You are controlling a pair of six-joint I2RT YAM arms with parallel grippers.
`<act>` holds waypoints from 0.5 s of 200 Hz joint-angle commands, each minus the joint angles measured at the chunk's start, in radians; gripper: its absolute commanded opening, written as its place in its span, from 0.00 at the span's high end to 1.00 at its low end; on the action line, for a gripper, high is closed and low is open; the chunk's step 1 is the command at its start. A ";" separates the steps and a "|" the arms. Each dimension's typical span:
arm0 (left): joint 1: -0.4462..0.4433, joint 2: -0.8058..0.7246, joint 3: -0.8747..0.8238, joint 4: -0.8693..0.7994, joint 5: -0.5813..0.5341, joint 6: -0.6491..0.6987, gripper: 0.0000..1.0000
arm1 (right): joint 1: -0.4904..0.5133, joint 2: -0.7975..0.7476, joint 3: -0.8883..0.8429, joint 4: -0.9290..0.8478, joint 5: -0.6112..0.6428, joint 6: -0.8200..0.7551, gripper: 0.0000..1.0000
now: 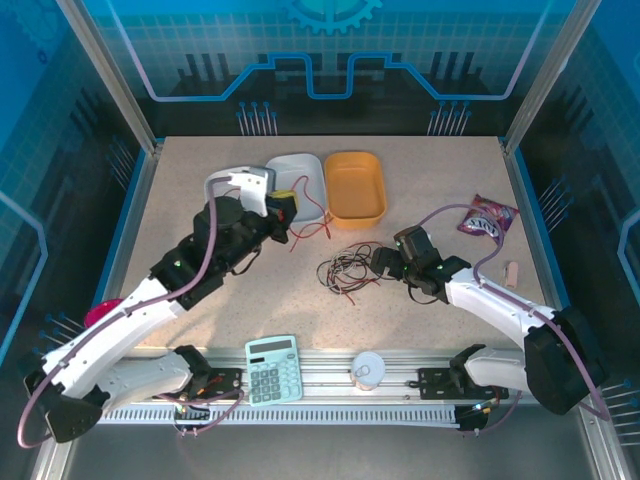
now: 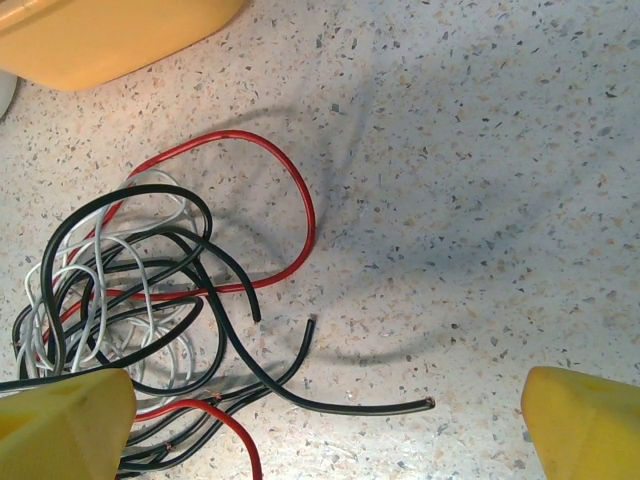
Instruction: Untangle the cables
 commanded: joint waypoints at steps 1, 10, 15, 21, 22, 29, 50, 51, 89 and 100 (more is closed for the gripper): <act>0.044 -0.038 -0.022 -0.009 -0.101 0.053 1.00 | 0.003 -0.010 0.009 0.003 0.012 0.019 0.00; 0.066 -0.050 -0.025 -0.010 -0.118 0.063 1.00 | 0.003 -0.006 0.013 0.001 0.011 0.017 0.00; 0.077 -0.056 -0.026 -0.007 -0.126 0.070 1.00 | 0.003 -0.003 0.015 0.000 0.009 0.015 0.00; 0.093 -0.061 -0.028 -0.003 -0.137 0.080 1.00 | 0.004 -0.002 0.017 0.000 0.009 0.015 0.00; 0.095 -0.062 -0.028 -0.002 -0.139 0.083 1.00 | 0.004 -0.002 0.017 0.000 0.009 0.015 0.00; 0.112 -0.064 -0.026 0.004 -0.151 0.097 1.00 | 0.004 0.000 0.018 0.000 0.008 0.014 0.00; 0.184 -0.059 -0.018 0.028 -0.155 0.132 1.00 | 0.006 0.003 0.021 0.002 0.003 0.013 0.00; 0.188 -0.059 -0.018 0.029 -0.155 0.134 1.00 | 0.006 0.002 0.022 0.002 0.004 0.013 0.00; 0.326 0.024 0.024 0.059 -0.125 0.167 1.00 | 0.006 0.006 0.029 -0.006 0.001 0.012 0.00; 0.361 0.060 0.041 0.064 -0.105 0.169 1.00 | 0.007 0.003 0.033 -0.010 0.000 0.013 0.00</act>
